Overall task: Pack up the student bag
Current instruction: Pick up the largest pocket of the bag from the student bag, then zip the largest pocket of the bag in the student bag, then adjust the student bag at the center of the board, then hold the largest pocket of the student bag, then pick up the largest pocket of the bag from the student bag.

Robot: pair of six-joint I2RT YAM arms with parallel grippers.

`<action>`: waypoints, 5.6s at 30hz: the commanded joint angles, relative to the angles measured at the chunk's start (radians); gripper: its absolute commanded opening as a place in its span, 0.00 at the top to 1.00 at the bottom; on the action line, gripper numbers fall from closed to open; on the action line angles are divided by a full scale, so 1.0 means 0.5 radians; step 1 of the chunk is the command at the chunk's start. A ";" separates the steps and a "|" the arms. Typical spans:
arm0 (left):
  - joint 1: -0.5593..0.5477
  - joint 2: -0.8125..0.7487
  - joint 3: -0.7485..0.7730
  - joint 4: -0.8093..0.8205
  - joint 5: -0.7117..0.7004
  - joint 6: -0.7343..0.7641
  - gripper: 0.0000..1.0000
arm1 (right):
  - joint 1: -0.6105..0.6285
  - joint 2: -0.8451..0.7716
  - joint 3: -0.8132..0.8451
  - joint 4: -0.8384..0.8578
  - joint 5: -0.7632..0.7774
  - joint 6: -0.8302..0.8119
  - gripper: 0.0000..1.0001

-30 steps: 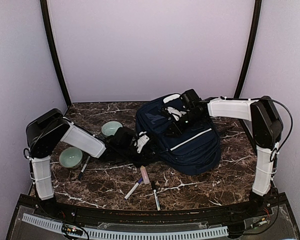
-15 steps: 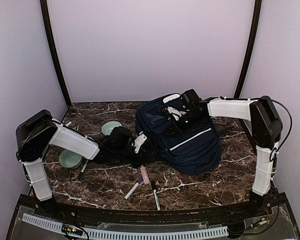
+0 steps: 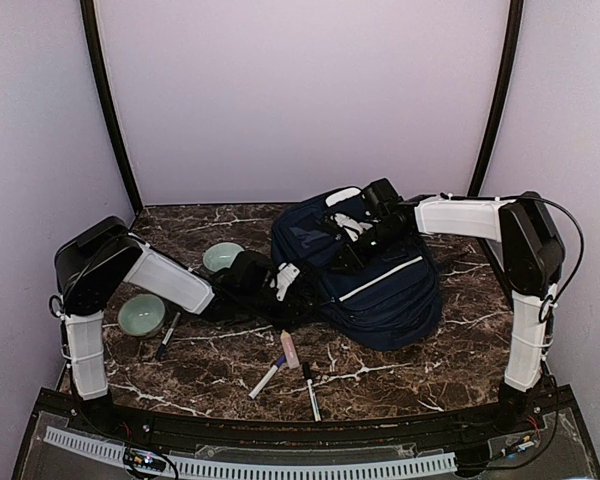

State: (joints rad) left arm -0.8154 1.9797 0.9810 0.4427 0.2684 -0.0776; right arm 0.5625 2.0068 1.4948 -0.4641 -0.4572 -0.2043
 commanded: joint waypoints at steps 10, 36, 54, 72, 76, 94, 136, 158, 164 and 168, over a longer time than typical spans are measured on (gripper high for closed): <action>0.017 0.145 0.058 0.291 0.255 0.048 0.59 | -0.045 0.286 -0.112 -0.127 0.319 0.022 0.59; -0.171 -0.078 0.021 -0.026 0.435 -0.020 1.00 | -0.045 0.312 -0.115 -0.129 0.316 0.019 0.59; -0.465 0.297 0.480 -0.083 0.908 -0.067 1.00 | -0.046 0.343 -0.106 -0.139 0.304 0.025 0.59; -0.671 0.647 0.991 0.063 0.759 -0.166 1.00 | -0.093 0.193 -0.110 -0.180 0.182 0.022 0.60; -0.717 0.666 1.058 0.025 0.695 -0.155 1.00 | -0.193 -0.076 -0.168 -0.239 0.049 -0.001 0.59; -0.808 0.609 1.253 -0.454 0.453 0.085 0.60 | -0.711 -1.337 -0.806 -0.638 0.277 -0.488 0.51; -0.599 0.884 1.757 -0.915 -0.406 0.713 0.79 | -0.707 -1.166 -0.946 -0.479 0.557 -0.642 0.54; -0.561 0.878 1.623 -0.040 -0.075 -0.058 1.00 | -0.632 -1.294 -1.281 -0.586 0.298 -0.649 0.45; -0.563 0.851 1.629 0.021 -0.024 -0.132 1.00 | -0.625 -1.154 -1.264 -0.496 0.272 -0.490 0.45; -0.563 0.820 1.603 0.059 -0.010 -0.162 1.00 | -0.625 -1.120 -1.274 -0.438 0.278 -0.453 0.47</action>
State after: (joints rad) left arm -1.0946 2.4443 1.7870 0.3103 0.2173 -0.1097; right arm 0.2424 1.4300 0.8528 -0.7273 -0.2993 -0.4759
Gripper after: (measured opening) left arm 0.026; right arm 0.537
